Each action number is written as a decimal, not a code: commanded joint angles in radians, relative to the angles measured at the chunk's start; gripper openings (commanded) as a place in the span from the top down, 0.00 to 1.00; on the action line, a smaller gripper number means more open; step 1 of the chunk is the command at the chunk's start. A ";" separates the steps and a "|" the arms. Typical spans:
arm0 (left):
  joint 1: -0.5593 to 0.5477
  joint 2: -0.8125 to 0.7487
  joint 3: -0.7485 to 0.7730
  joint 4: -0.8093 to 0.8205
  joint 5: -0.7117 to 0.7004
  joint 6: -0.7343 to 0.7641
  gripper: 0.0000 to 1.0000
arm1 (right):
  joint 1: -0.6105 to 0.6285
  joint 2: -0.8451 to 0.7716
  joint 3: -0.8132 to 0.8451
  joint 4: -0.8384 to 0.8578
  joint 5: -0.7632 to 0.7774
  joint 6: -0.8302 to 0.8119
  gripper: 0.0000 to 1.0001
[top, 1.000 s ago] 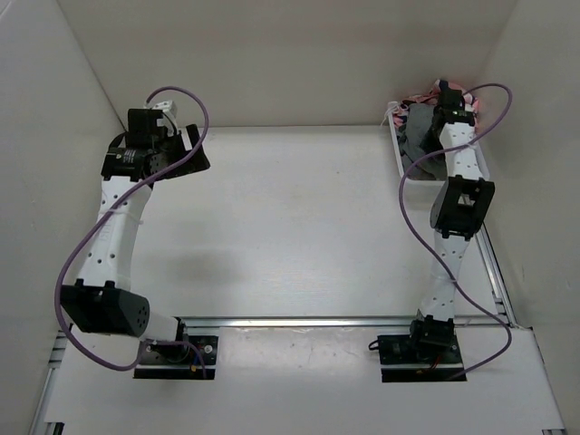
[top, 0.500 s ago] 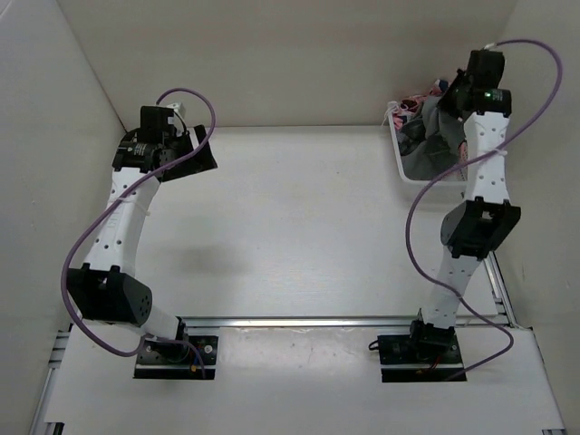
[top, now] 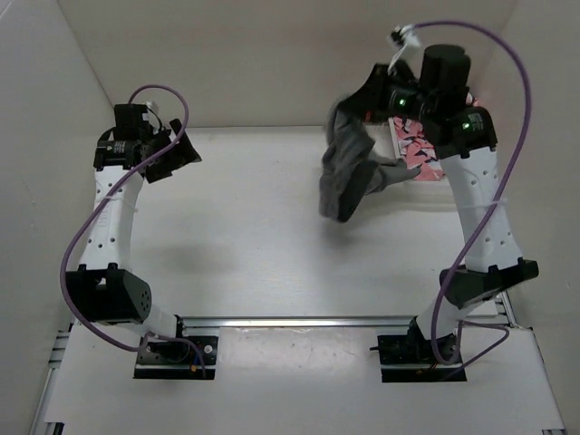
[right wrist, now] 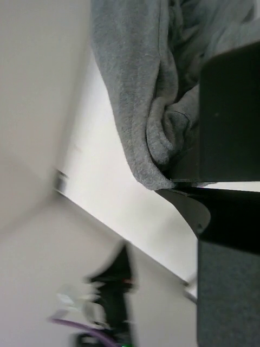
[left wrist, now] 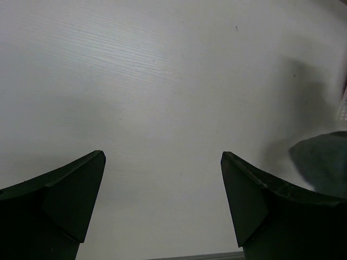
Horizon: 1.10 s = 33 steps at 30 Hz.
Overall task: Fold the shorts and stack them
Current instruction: Move the shorts to the center of the board, then flatten the shorts out
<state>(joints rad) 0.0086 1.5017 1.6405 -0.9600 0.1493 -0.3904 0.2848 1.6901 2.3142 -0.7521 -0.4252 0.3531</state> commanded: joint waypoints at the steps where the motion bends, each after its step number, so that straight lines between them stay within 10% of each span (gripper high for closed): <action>1: 0.039 -0.057 0.096 -0.014 0.041 0.011 0.00 | 0.047 -0.102 -0.244 0.023 -0.114 -0.051 1.00; 7: -0.002 -0.077 0.093 -0.026 0.032 0.038 0.00 | -0.070 -0.193 -0.660 0.126 0.093 -0.003 0.93; 8: -0.031 -0.057 0.082 -0.026 0.032 0.038 0.00 | -0.125 -0.126 -0.644 0.084 0.153 -0.003 0.38; 11: -0.108 0.008 0.045 -0.017 0.050 0.038 0.00 | -0.180 0.006 -0.560 -0.036 0.301 0.018 0.01; 18: -0.280 0.132 -0.141 0.055 -0.013 -0.024 0.00 | -0.012 -0.177 -0.835 -0.009 0.422 0.064 0.00; 23: -0.331 0.316 -0.137 0.133 0.015 -0.097 0.00 | 0.345 -0.279 -1.078 0.050 0.413 0.119 0.00; 27: -0.358 0.549 0.014 0.145 0.067 -0.129 0.00 | 0.620 -0.172 -1.098 0.098 0.499 0.142 0.00; 33: -0.358 0.709 0.155 0.145 0.098 -0.157 0.07 | 0.714 0.032 -1.052 0.201 0.477 0.095 0.00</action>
<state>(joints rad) -0.3443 2.1895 1.7313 -0.8555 0.2150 -0.5270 0.9909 1.6672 1.2255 -0.6201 0.0303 0.4656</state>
